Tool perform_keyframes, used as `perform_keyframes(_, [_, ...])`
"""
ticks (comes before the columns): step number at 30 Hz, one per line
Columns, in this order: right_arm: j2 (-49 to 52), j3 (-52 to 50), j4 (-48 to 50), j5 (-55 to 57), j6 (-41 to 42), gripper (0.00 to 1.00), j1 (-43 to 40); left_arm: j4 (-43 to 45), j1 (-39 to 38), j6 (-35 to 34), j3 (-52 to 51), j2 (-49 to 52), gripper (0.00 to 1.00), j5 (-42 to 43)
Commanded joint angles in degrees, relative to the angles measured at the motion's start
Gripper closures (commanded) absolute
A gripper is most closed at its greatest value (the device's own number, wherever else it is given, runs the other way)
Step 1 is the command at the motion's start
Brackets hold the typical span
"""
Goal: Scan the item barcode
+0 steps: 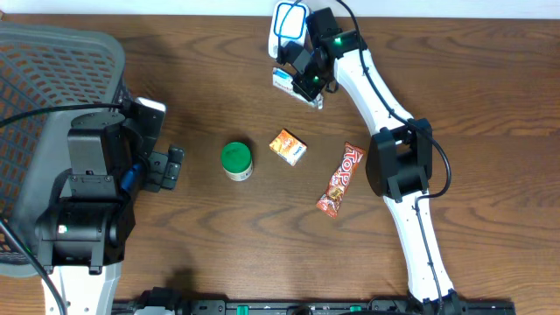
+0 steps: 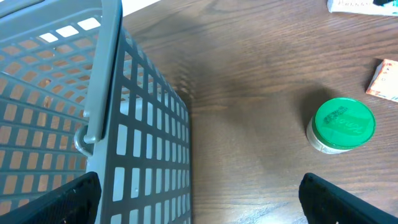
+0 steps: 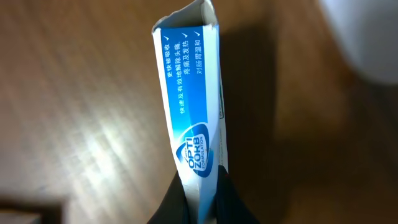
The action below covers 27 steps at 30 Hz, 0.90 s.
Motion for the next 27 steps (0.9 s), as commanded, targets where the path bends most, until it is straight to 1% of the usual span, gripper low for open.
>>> perform_keyframes(1, [0.7, 4.7, -3.0, -7.3, 4.2, 0.99, -0.2, 0.0, 0.3, -0.5, -0.2, -0.2, 0.01, 0.7])
perform_keyframes(3, [0.7, 7.8, -6.3, -9.6, 5.0, 0.99, -0.4, 0.0, 0.3, -0.5, -0.2, -0.2, 0.01, 0.7])
perform_keyframes(8, [0.7, 17.8, -17.3, -15.6, 14.1, 0.99, -1.1, 0.0, 0.3, -0.5, -0.2, -0.2, 0.01, 0.7])
perform_keyframes(10, [0.7, 22.1, -23.5, -22.4, 19.6, 0.99, -2.0, 0.0, 0.3, -0.5, -0.2, -0.2, 0.01, 0.7])
perform_keyframes(12, [0.7, 23.5, -28.0, -31.0, 22.2, 0.99, -2.9, 0.0, 0.3, -0.5, -0.2, -0.2, 0.01, 0.7])
perform_keyframes(14, [0.7, 23.5, -30.9, -40.4, 22.0, 0.99, -3.8, 0.0, 0.3, -0.5, -0.2, -0.2, 0.01, 0.7])
perform_keyframes(16, [0.7, 23.5, -30.6, -43.3, 22.0, 0.99, -4.5, 0.0, 0.3, -0.5, -0.2, -0.2, 0.01, 0.7])
perform_keyframes(20, [0.7, 23.5, -27.2, -39.3, 25.2, 0.99, -4.9, 0.0, 0.3, -0.5, -0.2, -0.2, 0.01, 0.7])
perform_keyframes(22, [0.7, 23.5, -24.7, -35.7, 25.0, 0.99, -4.8, 0.0, 0.3, -0.5, -0.2, -0.2, 0.01, 0.7])
perform_keyframes(24, [0.7, 23.5, -21.5, -30.7, 25.4, 0.99, -4.3, 0.0, 0.3, -0.5, -0.2, -0.2, 0.01, 0.7])
perform_keyframes(25, [0.7, 23.5, -17.9, -25.7, 25.5, 0.99, -3.6, 0.0, 0.3, -0.5, -0.2, -0.2, 0.01, 0.7])
perform_keyframes(27, [0.7, 23.5, -13.9, -18.2, 25.7, 0.99, -2.8, 0.0, 0.3, -0.5, -0.2, -0.2, 0.01, 0.7])
